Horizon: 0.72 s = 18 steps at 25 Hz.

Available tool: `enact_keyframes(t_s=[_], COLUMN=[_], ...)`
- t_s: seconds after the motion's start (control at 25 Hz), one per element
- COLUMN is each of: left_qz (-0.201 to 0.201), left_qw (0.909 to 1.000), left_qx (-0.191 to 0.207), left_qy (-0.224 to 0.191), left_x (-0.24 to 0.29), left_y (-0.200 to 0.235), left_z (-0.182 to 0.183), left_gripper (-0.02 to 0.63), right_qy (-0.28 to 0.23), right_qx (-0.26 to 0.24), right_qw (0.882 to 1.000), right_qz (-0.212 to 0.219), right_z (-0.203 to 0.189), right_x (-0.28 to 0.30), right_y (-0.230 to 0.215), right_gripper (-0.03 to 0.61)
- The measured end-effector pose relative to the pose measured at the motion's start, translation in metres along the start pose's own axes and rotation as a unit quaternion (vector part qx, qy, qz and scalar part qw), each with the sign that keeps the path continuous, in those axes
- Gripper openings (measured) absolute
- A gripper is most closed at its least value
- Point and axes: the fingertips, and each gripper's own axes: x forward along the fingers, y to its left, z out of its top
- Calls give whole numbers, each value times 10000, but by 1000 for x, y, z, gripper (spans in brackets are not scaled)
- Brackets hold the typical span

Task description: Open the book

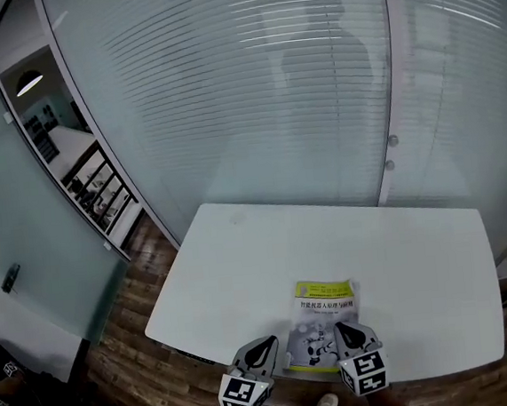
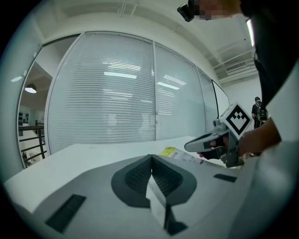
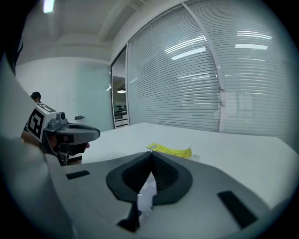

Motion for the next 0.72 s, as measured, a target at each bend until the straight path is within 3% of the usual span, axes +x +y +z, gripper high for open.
enact_keyframes(t_s=[0.2, 0.24, 0.32, 0.6, 0.72], left_qz=[-240, -259, -323, -678, -863], left_qw=[9997, 9996, 9994, 9977, 9962], left_qx=[-30, -32, -20, -15, -48], left_qy=[98, 97, 109, 8, 91], left_x=[16, 19, 23, 32, 35], left_y=[-17, -18, -19, -18, -15], left_z=[-2, -2, -3, -6, -8], left_gripper=[17, 17, 17, 17, 17], right_qy=[75, 130, 271, 889, 1038], right_qx=[177, 231, 383, 704, 1100], right_qw=[9994, 9993, 9986, 9914, 9859], right_qz=[-292, -282, -260, -659, -711], right_z=[-3, -5, -14, -39, -49], right_x=[-8, -7, -5, -12, -13], right_y=[-18, -20, -24, -43, -45], right_gripper=[9, 29, 137, 218, 229])
